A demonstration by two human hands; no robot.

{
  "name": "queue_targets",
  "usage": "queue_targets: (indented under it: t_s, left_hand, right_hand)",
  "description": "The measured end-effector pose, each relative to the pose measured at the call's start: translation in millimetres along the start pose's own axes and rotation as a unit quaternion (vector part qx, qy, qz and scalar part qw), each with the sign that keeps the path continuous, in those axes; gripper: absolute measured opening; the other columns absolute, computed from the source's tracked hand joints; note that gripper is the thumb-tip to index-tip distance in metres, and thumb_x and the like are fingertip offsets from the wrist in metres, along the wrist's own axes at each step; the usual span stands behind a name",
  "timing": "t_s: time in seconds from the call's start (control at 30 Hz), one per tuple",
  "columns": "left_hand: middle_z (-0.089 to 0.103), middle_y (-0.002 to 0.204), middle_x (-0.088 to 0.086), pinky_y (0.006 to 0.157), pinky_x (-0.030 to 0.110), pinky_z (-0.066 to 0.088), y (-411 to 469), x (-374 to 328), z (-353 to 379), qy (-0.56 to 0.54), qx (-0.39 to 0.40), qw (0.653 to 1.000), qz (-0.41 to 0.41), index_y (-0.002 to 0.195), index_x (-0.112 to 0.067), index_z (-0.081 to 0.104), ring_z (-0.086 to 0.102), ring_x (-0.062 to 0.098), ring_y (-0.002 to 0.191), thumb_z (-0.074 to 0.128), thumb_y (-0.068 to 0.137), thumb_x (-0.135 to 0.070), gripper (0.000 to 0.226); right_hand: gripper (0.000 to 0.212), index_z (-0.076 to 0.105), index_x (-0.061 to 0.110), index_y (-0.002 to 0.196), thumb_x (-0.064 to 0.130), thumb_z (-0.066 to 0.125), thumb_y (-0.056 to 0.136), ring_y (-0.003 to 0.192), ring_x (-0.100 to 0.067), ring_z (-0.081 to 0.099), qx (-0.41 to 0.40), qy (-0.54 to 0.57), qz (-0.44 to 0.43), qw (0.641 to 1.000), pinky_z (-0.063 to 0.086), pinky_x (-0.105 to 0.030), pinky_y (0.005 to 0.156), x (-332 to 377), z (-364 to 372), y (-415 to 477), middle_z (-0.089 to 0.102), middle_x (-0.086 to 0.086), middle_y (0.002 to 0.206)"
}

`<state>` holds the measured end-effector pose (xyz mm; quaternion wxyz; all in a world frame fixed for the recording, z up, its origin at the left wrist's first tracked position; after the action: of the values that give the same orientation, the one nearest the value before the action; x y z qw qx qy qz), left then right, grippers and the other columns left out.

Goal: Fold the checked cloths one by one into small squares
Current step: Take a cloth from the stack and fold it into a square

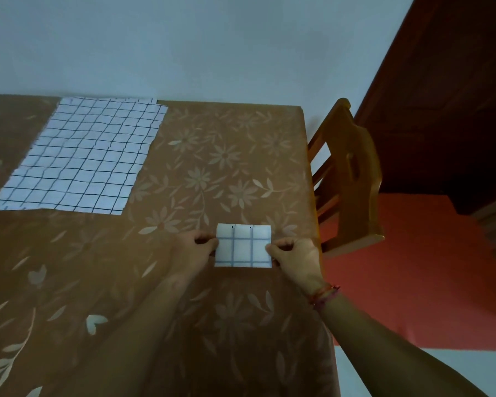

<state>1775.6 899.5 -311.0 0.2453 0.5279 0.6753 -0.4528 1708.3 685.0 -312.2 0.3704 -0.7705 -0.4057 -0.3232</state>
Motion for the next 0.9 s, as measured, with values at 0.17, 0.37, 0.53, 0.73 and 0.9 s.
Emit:
queue_targets:
  t_s: [0.17, 0.37, 0.53, 0.73, 0.9]
  left_hand:
    - [0.064, 0.086, -0.003, 0.063, 0.016, 0.040, 24.7, -2.2, 18.6, 0.079, -0.013, 0.996, 0.034, 0.101, -0.010, 0.072, 0.057, 0.007, 0.076, 0.070, 0.086, -0.019, 0.018]
    - [0.067, 0.092, 0.003, 0.073, 0.026, 0.042, 39.0, 0.2, 32.6, 0.109, -0.008, 0.993, 0.032, 0.104, -0.007, 0.072, 0.058, 0.015, 0.082, 0.068, 0.086, -0.017, 0.021]
    - [0.071, 0.099, 0.008, 0.065, 0.022, 0.039, 41.0, 1.2, 34.6, 0.125, -0.016, 0.991, 0.039, 0.104, -0.007, 0.072, 0.058, 0.014, 0.079, 0.068, 0.087, -0.017, 0.021]
    - [0.068, 0.091, 0.004, 0.061, 0.015, 0.036, 36.0, 6.4, 28.1, 0.157, -0.031, 0.980, 0.118, 0.101, -0.007, 0.070, 0.060, 0.016, 0.081, 0.063, 0.091, -0.019, 0.017]
    - [0.056, 0.134, 0.007, 0.106, 0.026, 0.034, 27.0, 23.2, 30.5, 0.251, 0.029, 0.917, 0.308, 0.129, -0.008, 0.057, 0.050, 0.021, 0.124, 0.040, 0.099, -0.027, 0.039]
  right_hand:
    - [0.008, 0.079, 0.015, 0.085, 0.022, 0.076, 0.082, 0.074, -0.007, 0.066, -0.028, -0.024, 0.000, 0.999, 0.054, -0.024, 0.074, -8.6, 2.6, 25.3, 0.070, 0.011, 0.073]
    - [0.011, 0.079, 0.015, 0.090, 0.023, 0.075, 0.083, 0.079, -0.007, 0.065, -0.028, -0.047, 0.006, 0.998, 0.048, -0.019, 0.074, -19.6, 7.3, 42.4, 0.074, 0.005, 0.085]
    - [0.012, 0.079, 0.015, 0.091, 0.023, 0.074, 0.084, 0.084, -0.010, 0.068, -0.022, -0.063, -0.006, 0.998, 0.052, -0.022, 0.077, -20.5, 11.1, 44.4, 0.076, 0.004, 0.091]
    - [0.017, 0.075, 0.016, 0.099, 0.026, 0.070, 0.086, 0.086, -0.011, 0.065, -0.036, -0.129, -0.081, 0.988, 0.046, -0.017, 0.076, -18.0, 7.3, 41.3, 0.072, 0.002, 0.097]
    - [0.033, 0.064, 0.009, 0.121, 0.024, 0.060, 0.092, 0.110, -0.023, 0.057, -0.033, -0.185, -0.222, 0.957, 0.049, -0.037, 0.096, -2.9, 29.9, 30.0, 0.060, -0.009, 0.120]
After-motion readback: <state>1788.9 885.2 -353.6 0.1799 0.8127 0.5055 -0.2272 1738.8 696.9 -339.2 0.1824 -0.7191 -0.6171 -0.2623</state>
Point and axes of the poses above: each hand's wrist, its own y-axis towards the middle knuckle, its own z-axis out of the palm, x = y × z, the point moved 2 cm from there along y, towards the middle knuckle
